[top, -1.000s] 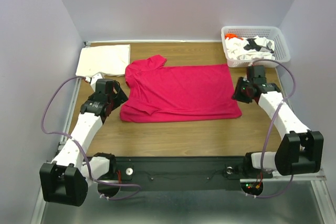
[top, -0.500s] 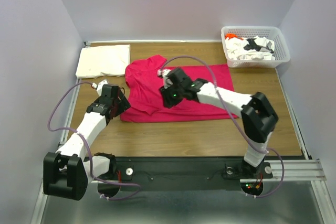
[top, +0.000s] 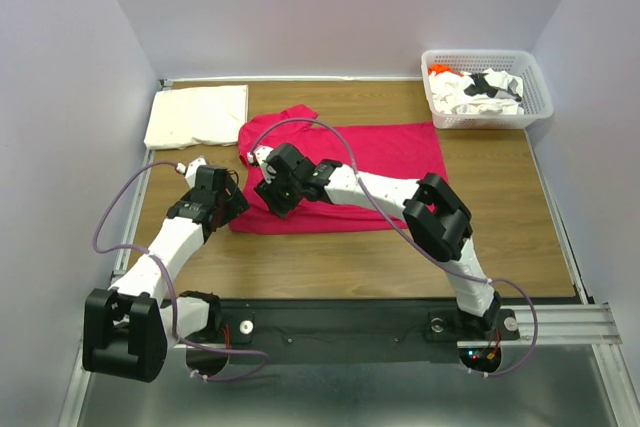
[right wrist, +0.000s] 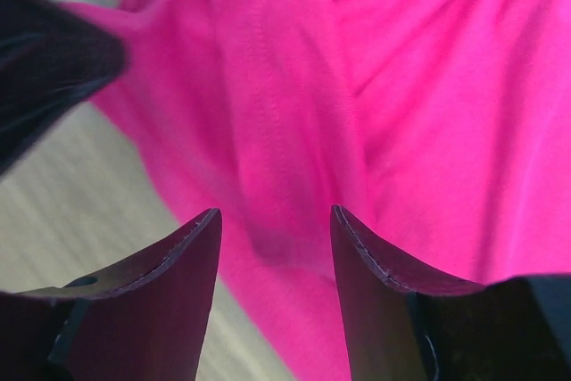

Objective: Fold and stack the t-shirts
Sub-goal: Flatten the tshirt out

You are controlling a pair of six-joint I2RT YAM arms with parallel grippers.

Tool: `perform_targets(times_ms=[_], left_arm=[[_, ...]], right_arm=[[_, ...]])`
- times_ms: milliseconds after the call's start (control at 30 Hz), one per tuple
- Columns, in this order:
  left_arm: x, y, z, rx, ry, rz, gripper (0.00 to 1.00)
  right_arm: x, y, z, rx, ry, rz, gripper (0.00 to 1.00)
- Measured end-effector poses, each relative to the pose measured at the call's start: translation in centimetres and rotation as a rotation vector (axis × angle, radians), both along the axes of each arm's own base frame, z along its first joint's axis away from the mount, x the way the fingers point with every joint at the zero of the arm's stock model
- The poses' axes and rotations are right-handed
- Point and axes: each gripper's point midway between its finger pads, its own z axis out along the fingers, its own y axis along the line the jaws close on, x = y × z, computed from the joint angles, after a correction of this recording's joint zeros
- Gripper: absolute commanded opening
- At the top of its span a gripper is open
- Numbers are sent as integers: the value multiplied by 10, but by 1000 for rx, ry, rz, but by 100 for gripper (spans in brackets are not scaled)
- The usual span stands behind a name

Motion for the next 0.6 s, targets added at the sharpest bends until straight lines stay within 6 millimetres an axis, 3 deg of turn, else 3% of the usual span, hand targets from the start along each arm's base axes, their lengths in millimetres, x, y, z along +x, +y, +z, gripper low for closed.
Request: perform_targets(times_ms=[267, 600], left_arm=[[1, 0, 5, -4, -18, -1, 81], [-1, 0, 2, -5, -15, -2, 81]], right_arm=[[28, -18, -34, -139, -97, -93, 50], [64, -48, -35, -187, -147, -220, 50]])
